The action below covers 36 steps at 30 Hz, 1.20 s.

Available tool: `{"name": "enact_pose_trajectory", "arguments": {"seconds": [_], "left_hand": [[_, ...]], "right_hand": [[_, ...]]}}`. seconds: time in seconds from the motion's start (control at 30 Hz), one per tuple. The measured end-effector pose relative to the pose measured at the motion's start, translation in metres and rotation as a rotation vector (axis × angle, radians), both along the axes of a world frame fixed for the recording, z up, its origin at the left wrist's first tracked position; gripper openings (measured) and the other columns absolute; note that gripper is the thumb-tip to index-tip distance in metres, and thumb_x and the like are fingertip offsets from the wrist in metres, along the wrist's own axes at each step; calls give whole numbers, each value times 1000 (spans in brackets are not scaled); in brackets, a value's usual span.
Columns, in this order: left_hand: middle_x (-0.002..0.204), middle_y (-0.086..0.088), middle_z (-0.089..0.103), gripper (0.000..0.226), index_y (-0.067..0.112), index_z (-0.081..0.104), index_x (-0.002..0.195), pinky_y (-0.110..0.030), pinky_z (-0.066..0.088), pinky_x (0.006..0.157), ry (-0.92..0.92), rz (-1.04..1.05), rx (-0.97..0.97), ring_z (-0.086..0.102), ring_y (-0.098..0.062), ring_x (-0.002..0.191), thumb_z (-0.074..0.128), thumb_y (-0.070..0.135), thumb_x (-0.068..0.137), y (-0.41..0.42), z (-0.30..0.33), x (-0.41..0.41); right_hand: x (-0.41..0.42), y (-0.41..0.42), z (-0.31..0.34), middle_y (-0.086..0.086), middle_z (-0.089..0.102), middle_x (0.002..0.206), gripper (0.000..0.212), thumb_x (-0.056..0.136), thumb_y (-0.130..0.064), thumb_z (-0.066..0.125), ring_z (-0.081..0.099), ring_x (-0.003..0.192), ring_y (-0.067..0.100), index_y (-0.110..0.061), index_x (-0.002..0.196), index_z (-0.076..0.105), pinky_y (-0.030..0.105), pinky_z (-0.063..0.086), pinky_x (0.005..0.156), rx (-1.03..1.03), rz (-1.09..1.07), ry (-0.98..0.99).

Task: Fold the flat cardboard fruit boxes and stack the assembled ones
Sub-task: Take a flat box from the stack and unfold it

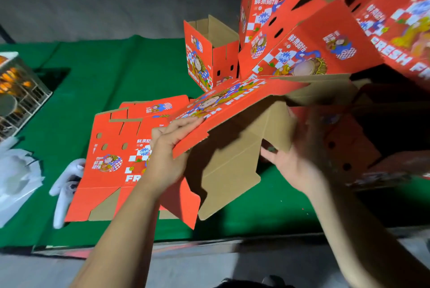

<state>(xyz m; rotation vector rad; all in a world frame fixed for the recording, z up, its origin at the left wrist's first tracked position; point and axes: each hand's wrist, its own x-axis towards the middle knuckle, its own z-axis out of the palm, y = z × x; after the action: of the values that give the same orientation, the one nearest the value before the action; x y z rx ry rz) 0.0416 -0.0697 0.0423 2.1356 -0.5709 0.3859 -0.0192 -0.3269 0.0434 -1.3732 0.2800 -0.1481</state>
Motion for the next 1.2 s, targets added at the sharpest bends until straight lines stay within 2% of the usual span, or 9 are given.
{"name": "enact_pose_trajectory", "arguments": {"seconds": [0.1,0.27,0.47,0.57,0.73,0.83,0.97,1.1,1.2], "left_hand": [[130,6,69,50,22,71,128,-56,41,106,25,28,-67,63,-18,122,72,-9,89,-9,9,6],[101,22,70,39,14,71,127,-10,45,85,233,135,-403,61,11,92,55,-6,97,-41,39,0],[148,-25,52,67,14,50,151,-56,33,119,352,305,-499,44,-39,142,42,-14,90,-104,54,-24],[131,-25,56,64,12,51,149,-46,37,112,365,339,-374,48,-41,127,44,-10,89,-115,50,-33],[130,-9,38,78,15,26,160,-32,23,120,370,250,-428,35,-14,123,56,-2,91,-166,50,-89],[141,22,30,81,48,26,153,-20,18,121,495,-26,-526,26,17,135,66,63,83,-171,40,-112],[145,15,34,84,37,32,154,-28,26,121,336,154,-517,33,-6,142,59,72,82,-122,19,-65],[157,-2,41,71,20,41,154,-45,23,126,496,224,-544,34,-15,149,43,56,93,-87,11,29],[131,14,60,69,24,56,142,-54,25,125,603,-24,-383,47,3,133,44,73,94,-84,-11,38]], "right_hand": [[-1,10,13,-1,50,154,56,105,-26,54,52,138,17,-30,156,32,45,51,103,-41,-68,1],[-49,33,-2,-34,55,130,80,78,-54,67,57,125,2,-32,149,37,44,49,109,-116,-407,-162],[-88,71,-20,4,55,143,103,78,-15,76,59,129,20,-43,153,12,34,41,113,-252,-112,-299],[-64,27,1,-5,65,128,77,85,3,66,65,115,13,-37,143,35,36,49,107,-231,-273,-277],[-45,-33,45,-5,65,118,53,77,-28,47,57,98,4,-16,128,58,22,45,97,-439,-539,-182],[-34,-82,69,-22,62,78,31,84,0,45,49,61,-7,-11,102,67,2,38,62,-348,-503,-174],[-21,-150,87,-17,39,79,30,98,13,41,43,57,-31,20,121,59,-5,32,56,-112,-246,82],[-14,-167,90,-5,50,52,42,96,10,30,51,48,6,-13,77,60,16,39,42,-9,-280,244],[-10,-163,79,-2,55,67,40,106,-14,33,49,63,20,-20,79,62,30,44,66,-166,-178,331]]}}
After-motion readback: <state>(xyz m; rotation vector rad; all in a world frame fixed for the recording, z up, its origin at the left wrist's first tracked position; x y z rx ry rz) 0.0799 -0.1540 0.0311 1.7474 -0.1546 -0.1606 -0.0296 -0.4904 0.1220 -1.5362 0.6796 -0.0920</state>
